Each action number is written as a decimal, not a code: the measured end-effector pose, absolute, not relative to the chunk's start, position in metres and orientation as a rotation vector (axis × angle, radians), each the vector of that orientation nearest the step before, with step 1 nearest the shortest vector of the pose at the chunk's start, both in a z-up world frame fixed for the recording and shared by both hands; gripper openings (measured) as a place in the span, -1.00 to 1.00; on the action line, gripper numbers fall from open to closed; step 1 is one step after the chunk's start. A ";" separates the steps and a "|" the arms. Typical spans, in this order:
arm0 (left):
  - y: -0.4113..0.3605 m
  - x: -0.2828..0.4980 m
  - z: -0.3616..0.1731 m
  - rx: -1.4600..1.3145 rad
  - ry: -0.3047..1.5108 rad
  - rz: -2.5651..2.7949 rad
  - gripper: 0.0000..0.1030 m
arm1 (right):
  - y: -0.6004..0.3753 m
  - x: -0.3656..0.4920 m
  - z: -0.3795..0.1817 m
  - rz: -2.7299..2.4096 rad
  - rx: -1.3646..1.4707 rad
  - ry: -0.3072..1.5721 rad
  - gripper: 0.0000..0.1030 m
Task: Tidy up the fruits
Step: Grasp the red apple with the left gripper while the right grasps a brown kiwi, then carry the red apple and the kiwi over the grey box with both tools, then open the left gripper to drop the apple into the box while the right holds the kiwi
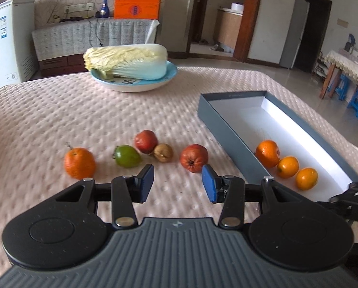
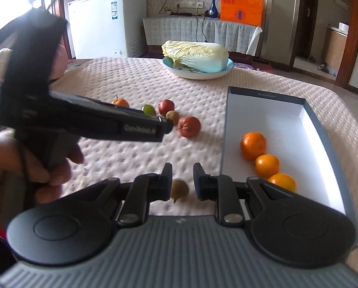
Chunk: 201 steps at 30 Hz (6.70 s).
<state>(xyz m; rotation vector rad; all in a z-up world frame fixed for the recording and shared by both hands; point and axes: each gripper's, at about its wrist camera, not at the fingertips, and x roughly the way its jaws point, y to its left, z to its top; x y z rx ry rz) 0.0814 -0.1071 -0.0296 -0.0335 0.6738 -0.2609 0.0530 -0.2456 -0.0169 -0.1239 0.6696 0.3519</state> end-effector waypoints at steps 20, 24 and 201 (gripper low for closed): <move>-0.136 0.114 -0.055 0.030 0.674 -0.339 -0.04 | -0.268 0.048 -0.024 0.429 -0.107 0.734 -0.59; -0.136 0.119 -0.058 0.029 0.686 -0.329 -0.04 | -0.267 0.047 -0.024 0.440 -0.112 0.735 -0.59; -0.267 0.079 -0.017 0.092 0.582 -0.360 0.24 | -0.364 0.030 -0.013 0.250 0.094 0.673 -0.49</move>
